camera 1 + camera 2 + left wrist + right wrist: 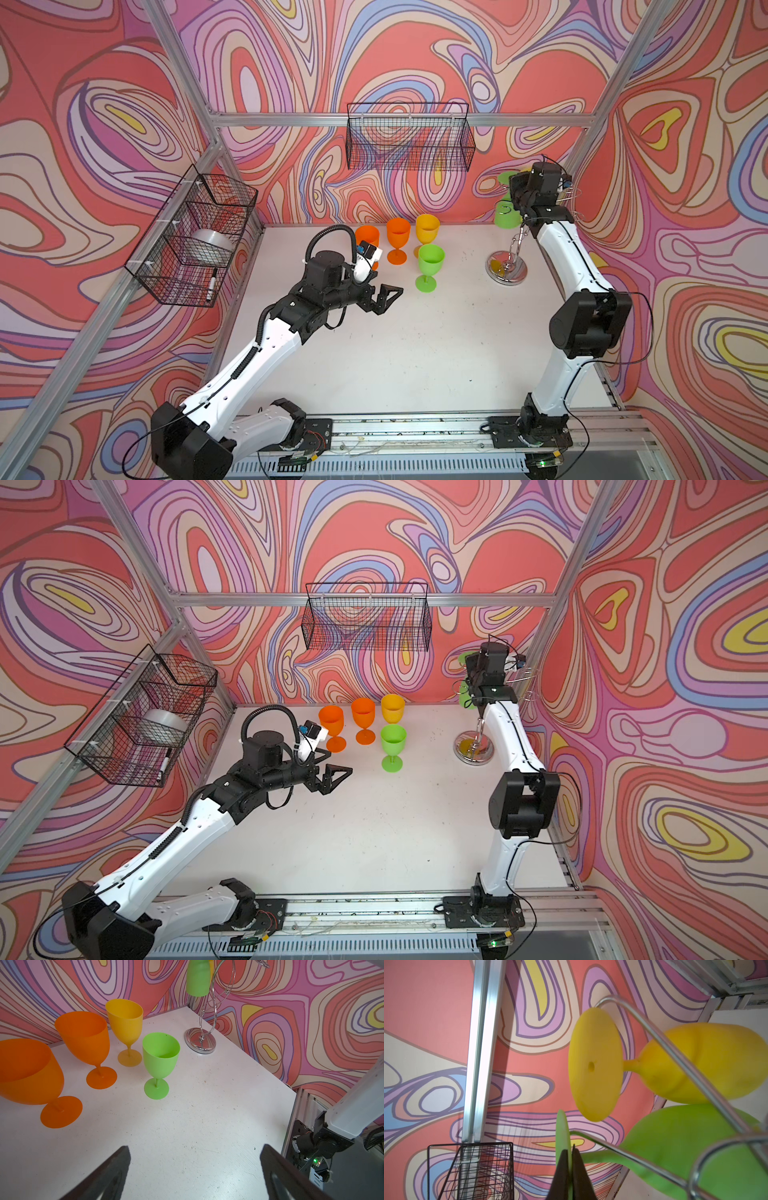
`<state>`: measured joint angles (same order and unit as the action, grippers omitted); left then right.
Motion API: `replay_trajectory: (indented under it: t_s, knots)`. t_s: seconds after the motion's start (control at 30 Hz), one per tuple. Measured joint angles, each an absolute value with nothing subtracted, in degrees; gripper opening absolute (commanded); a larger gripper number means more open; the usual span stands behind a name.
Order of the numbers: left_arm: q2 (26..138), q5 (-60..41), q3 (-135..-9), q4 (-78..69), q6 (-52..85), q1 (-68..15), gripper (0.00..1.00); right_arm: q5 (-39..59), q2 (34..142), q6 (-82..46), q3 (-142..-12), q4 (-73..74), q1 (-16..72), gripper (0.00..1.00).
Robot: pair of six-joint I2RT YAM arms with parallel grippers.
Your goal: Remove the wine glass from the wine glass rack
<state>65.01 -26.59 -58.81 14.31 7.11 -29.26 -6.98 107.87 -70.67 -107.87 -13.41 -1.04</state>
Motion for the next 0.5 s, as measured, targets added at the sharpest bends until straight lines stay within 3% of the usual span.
replay_trajectory:
  t_s: [0.5]
  knots:
    - [65.6,-26.76,-58.81,14.33,7.27,-28.97,0.97,0.58,98.98,-70.19,-98.98,-10.68,-1.04,0.0]
